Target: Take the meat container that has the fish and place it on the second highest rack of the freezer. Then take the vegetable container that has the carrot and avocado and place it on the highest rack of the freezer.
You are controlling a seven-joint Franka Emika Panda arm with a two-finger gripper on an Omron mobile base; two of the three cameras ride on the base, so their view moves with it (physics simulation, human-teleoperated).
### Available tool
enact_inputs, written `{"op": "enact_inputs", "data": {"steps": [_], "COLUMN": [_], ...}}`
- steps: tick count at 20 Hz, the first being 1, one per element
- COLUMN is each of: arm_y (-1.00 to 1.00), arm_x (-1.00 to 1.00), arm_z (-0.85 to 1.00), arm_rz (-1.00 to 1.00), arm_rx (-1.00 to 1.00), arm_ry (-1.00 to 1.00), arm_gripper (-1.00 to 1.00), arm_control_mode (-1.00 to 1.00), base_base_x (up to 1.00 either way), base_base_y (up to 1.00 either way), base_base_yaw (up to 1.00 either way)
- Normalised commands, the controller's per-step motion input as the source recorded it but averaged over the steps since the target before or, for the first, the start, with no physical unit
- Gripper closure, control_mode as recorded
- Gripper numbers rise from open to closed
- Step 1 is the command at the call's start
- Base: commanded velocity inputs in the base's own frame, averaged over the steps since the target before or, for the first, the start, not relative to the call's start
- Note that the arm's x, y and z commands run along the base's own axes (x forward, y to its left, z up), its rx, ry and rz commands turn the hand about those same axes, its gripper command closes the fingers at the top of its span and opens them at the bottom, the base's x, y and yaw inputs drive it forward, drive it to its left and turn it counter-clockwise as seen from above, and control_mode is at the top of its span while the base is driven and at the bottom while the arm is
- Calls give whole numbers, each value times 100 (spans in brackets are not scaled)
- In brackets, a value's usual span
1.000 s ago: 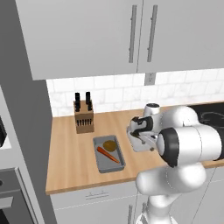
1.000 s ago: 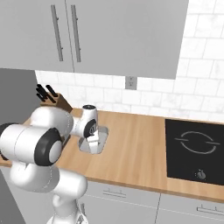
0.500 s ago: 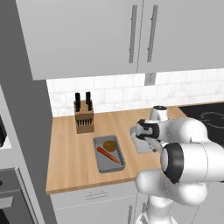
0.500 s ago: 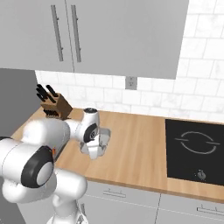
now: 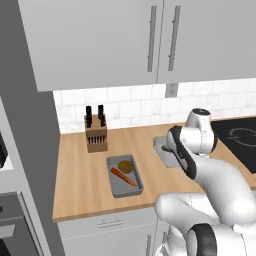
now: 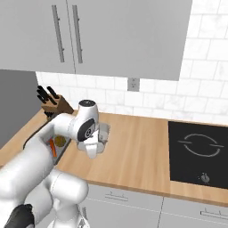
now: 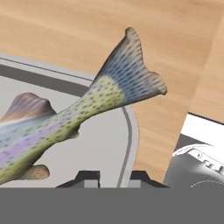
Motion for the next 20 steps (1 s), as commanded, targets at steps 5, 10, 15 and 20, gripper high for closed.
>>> {"op": "enact_inputs", "data": {"steps": [5, 10, 15, 20], "arm_y": [20, 39, 24, 13], "arm_x": [-57, -56, -61, -44], "arm_z": [100, 100, 100, 98], "arm_rz": [20, 26, 19, 7], "arm_rx": [0, 0, 0, 1], "arm_ry": [-15, -3, 0, 7], "arm_gripper": [100, 100, 100, 100], "arm_control_mode": [-100, -100, -100, -100], "base_base_x": [0, 0, 0, 0], "base_base_y": [0, 0, 0, 0], "base_base_yaw": [0, 0, 0, 0]}}
